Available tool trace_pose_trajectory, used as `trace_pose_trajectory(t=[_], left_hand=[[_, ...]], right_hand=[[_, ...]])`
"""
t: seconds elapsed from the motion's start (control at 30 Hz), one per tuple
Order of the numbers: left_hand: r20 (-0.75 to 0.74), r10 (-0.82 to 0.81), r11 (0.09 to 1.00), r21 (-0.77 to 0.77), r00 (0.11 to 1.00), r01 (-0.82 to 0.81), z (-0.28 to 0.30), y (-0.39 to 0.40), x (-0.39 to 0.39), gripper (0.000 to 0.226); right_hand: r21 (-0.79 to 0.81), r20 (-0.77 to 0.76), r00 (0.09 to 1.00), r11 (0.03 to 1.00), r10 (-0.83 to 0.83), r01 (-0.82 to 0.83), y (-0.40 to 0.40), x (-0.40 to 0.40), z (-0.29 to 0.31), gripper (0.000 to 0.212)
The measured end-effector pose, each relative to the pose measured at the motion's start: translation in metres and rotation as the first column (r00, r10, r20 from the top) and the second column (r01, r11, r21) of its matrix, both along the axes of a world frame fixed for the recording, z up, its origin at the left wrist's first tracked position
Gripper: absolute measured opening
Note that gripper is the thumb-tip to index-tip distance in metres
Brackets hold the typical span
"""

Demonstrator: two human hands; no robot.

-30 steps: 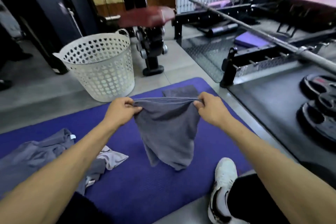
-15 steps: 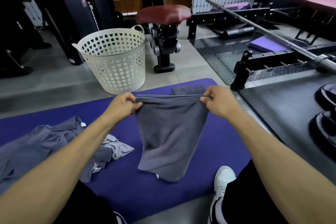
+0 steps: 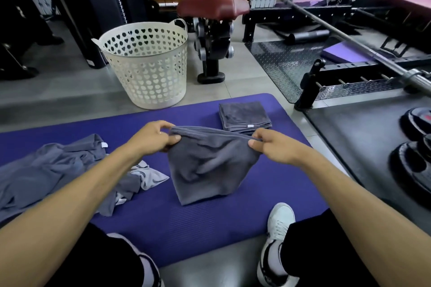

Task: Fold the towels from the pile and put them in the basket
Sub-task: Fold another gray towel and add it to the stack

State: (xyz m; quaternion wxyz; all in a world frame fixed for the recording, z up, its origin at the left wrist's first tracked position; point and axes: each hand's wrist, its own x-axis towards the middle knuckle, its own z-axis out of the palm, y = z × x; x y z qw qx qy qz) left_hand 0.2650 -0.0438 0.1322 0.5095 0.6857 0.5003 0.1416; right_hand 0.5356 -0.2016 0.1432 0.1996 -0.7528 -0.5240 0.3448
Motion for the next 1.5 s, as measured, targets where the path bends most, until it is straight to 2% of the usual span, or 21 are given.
trace_pose_trajectory(t=[0.1, 0.17, 0.27, 0.33, 0.47, 0.57, 0.67, 0.73, 0.83, 0.9, 1.0, 1.1, 1.23, 1.33, 1.4, 1.5], left_hand=[[-0.011, -0.19, 0.971, -0.153, 0.982, 0.186, 0.003, -0.006, -0.019, 0.016], [0.059, -0.195, 0.959, -0.198, 0.979, 0.203, 0.003, -0.009, -0.03, 0.018], [0.142, -0.134, 0.978, -0.14, 0.981, 0.154, 0.001, -0.012, -0.038, 0.017], [0.14, -0.077, 0.99, -0.106, 0.987, 0.093, -0.004, -0.013, -0.036, 0.015], [0.039, 0.059, 0.993, -0.1, 0.998, -0.055, -0.034, -0.004, -0.025, 0.013], [-0.06, 0.143, 0.99, -0.005, 0.988, -0.144, -0.051, 0.014, -0.009, 0.012], [-0.015, 0.216, 0.965, 0.156, 0.976, -0.211, -0.043, 0.036, 0.013, 0.017], [0.065, 0.21, 0.933, 0.286, 0.975, -0.22, -0.025, 0.049, 0.022, 0.013], [0.206, 0.152, 0.906, 0.361, 0.967, -0.22, -0.002, 0.058, 0.025, 0.015], [0.192, 0.107, 0.908, 0.382, 0.976, -0.174, -0.006, 0.054, 0.02, 0.013], [0.073, 0.051, 0.934, 0.349, 0.996, -0.073, -0.042, 0.043, 0.003, 0.006], [0.026, 0.024, 0.95, 0.31, 0.999, -0.031, -0.089, 0.011, -0.015, 0.009], [-0.103, -0.058, 0.992, 0.105, 0.993, 0.069, -0.144, -0.035, -0.041, 0.018], [-0.146, -0.151, 0.986, -0.095, 0.978, 0.138, -0.155, -0.057, -0.05, 0.026], [-0.177, -0.172, 0.979, -0.144, 0.969, 0.147, -0.162, -0.068, -0.052, 0.037], [-0.208, -0.176, 0.972, -0.19, 0.962, 0.136, -0.179, -0.081, -0.058, 0.032]], right_hand=[[0.039, -0.149, 0.987, 0.996, -0.067, 0.074, -0.01, -0.001, -0.011, 0.021], [0.077, -0.173, 0.979, 0.99, -0.105, 0.12, -0.014, -0.001, -0.019, 0.019], [0.147, -0.204, 0.972, 0.978, -0.118, 0.15, -0.012, 0.0, -0.023, 0.017], [0.179, -0.162, 0.979, 0.972, -0.125, 0.154, -0.007, 0.001, -0.024, 0.016], [0.183, 0.073, 0.988, 0.975, -0.139, 0.124, 0.009, 0.001, -0.036, 0.016], [0.194, 0.151, 0.972, 0.97, -0.178, 0.147, 0.032, 0.003, -0.047, 0.017], [0.259, 0.185, 0.958, 0.951, -0.218, 0.166, 0.062, 0.011, -0.041, 0.018], [0.338, 0.137, 0.964, 0.926, -0.227, 0.17, 0.078, 0.016, -0.026, 0.018], [0.448, -0.035, 0.983, 0.876, -0.18, 0.177, 0.085, 0.025, -0.009, 0.016], [0.467, -0.084, 0.987, 0.87, -0.137, 0.161, 0.077, 0.026, -0.011, 0.017], [0.4, -0.12, 0.988, 0.907, -0.093, 0.134, 0.057, 0.018, -0.038, 0.014], [0.291, -0.122, 0.989, 0.95, -0.084, 0.117, 0.028, 0.005, -0.078, 0.017], [0.061, -0.124, 0.988, 0.993, -0.095, 0.103, -0.017, -0.012, -0.131, 0.021], [-0.045, -0.137, 0.983, 0.992, -0.123, 0.118, -0.047, -0.021, -0.156, 0.02], [-0.095, -0.133, 0.981, 0.987, -0.141, 0.129, -0.061, -0.03, -0.169, 0.021], [-0.173, -0.116, 0.978, 0.973, -0.175, 0.153, -0.07, -0.039, -0.188, 0.021]])
